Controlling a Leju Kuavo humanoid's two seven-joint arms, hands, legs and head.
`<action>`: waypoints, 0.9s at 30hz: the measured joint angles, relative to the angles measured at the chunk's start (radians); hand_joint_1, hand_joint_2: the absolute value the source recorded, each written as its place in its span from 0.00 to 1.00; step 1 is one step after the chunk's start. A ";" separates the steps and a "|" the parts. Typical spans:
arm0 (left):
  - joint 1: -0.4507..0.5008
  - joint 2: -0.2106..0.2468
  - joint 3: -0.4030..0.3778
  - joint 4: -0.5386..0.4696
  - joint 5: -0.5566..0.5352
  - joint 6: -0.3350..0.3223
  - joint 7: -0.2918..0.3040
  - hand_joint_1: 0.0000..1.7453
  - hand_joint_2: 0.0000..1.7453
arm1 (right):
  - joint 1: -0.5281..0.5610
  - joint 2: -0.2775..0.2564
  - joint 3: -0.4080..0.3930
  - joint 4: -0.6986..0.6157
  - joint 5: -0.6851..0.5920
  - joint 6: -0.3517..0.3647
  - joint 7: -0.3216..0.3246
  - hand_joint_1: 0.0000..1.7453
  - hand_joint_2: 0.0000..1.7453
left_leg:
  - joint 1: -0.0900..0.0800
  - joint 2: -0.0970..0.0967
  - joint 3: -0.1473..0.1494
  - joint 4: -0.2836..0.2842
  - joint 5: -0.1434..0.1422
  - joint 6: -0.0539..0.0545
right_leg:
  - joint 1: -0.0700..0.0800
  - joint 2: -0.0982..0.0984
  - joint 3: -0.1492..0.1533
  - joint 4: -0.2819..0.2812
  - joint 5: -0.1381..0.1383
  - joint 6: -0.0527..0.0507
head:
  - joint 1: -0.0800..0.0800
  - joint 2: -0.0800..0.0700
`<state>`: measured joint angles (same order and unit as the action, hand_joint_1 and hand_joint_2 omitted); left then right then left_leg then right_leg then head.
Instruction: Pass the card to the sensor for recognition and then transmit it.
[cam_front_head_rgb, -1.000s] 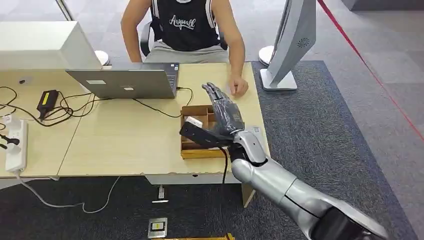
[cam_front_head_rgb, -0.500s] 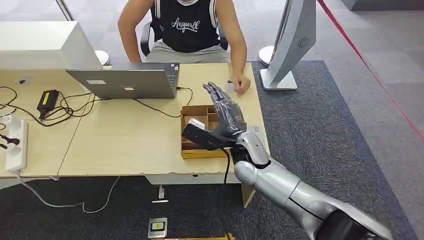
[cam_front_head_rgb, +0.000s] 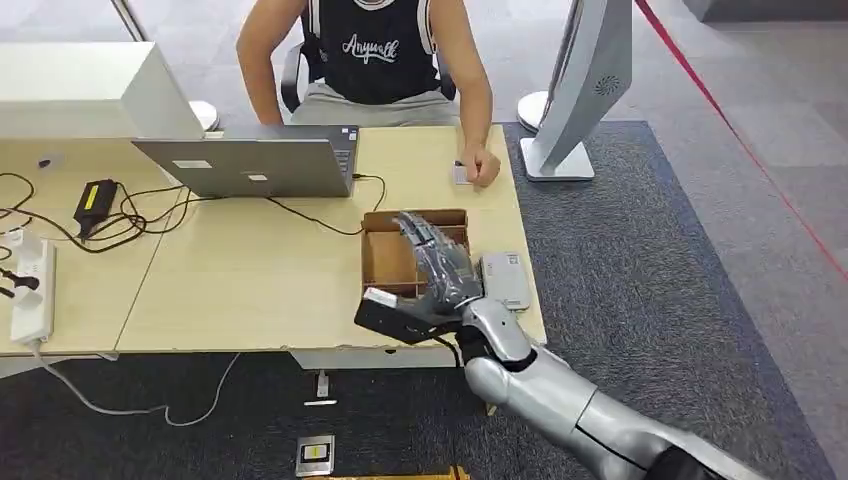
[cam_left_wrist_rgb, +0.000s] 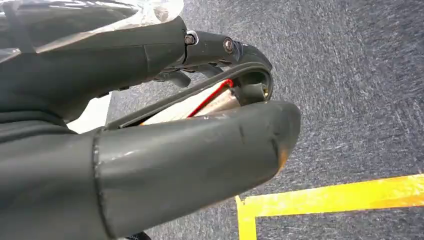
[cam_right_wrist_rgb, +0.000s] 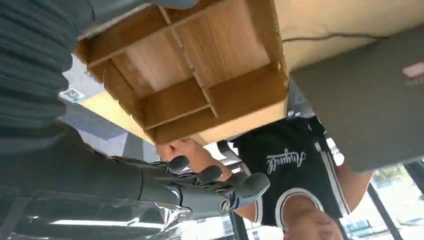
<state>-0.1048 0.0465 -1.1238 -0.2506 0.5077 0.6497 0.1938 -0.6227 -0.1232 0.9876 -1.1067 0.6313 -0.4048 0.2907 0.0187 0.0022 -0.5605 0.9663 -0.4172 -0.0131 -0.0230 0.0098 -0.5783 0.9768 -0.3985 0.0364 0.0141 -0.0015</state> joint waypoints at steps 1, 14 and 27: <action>0.000 -0.001 0.000 0.000 0.000 0.000 0.003 0.00 0.00 | 0.010 0.002 0.003 0.002 0.011 0.011 0.008 0.00 1.00 | 0.000 0.000 0.000 0.000 0.000 0.000 | 0.000 0.000 0.000 0.000 0.000 0.000 | 0.000 0.000; 0.000 -0.001 0.000 -0.003 -0.002 0.000 -0.003 0.00 0.00 | 0.048 0.002 0.021 0.002 0.028 0.048 0.032 0.00 1.00 | 0.000 0.000 0.000 0.000 0.000 0.000 | 0.000 0.000 0.000 0.000 0.000 0.000 | 0.000 0.000; 0.000 -0.001 0.000 -0.003 0.006 0.000 0.002 0.00 0.00 | 0.050 -0.015 0.037 0.025 0.249 0.063 0.270 0.00 1.00 | 0.000 0.000 0.000 0.000 0.000 0.000 | 0.000 0.000 0.000 0.000 0.000 0.000 | 0.000 0.000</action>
<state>-0.1049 0.0450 -1.1238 -0.2533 0.5142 0.6497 0.1957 -0.5728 -0.1377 1.0250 -1.0815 0.8801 -0.3414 0.5608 0.0186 0.0023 -0.5606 0.9664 -0.4172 -0.0131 -0.0231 0.0098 -0.5782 0.9767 -0.3985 0.0365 0.0141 -0.0015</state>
